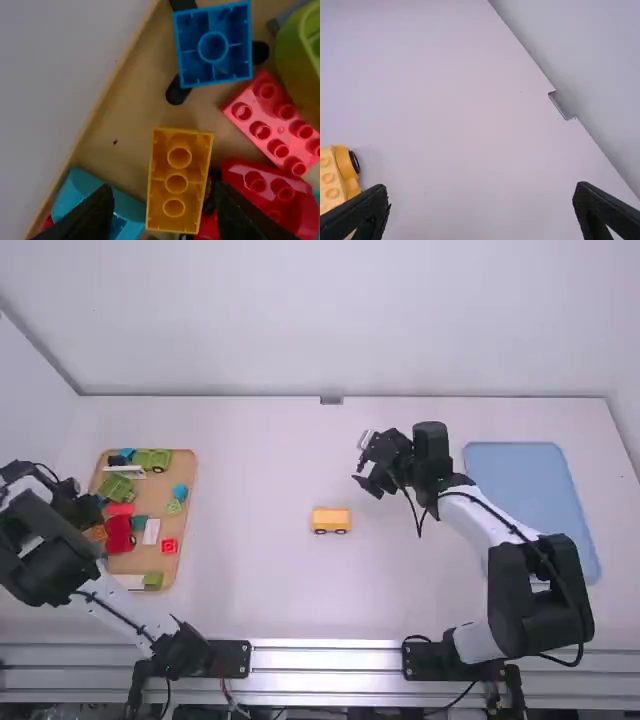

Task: Assemble lego blocks to make yellow taxi

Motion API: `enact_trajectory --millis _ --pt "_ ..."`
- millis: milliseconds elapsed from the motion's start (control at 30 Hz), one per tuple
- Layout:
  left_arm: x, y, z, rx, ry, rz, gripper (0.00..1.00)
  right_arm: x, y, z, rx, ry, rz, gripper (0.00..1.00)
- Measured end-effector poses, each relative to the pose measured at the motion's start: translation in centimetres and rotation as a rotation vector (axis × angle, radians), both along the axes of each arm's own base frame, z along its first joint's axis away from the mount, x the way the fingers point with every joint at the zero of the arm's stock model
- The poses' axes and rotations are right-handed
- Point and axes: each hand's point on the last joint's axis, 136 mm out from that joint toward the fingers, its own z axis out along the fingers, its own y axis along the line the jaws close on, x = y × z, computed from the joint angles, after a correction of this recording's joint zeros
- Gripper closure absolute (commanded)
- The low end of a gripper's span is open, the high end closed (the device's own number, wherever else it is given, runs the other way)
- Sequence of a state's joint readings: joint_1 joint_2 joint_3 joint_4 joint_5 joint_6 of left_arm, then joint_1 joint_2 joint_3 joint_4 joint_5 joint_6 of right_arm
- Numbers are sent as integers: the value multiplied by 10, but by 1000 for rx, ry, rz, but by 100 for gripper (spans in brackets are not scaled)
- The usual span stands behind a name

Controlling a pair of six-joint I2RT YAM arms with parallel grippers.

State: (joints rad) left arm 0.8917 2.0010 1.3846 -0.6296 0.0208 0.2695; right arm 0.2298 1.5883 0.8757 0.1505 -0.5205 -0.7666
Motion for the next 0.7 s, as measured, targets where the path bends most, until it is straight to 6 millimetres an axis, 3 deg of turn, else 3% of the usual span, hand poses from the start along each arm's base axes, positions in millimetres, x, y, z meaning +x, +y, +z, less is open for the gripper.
enact_trajectory --millis 367,533,700 --pt "-2 -3 -7 -3 0 11 50 -1 0 -1 -1 5 1 2" --pt "-6 -8 -22 -2 1 -1 50 0 0 -1 -1 4 0 2" --pt "-10 -12 -27 -9 7 -5 57 1 0 -1 0 -1 0 2"
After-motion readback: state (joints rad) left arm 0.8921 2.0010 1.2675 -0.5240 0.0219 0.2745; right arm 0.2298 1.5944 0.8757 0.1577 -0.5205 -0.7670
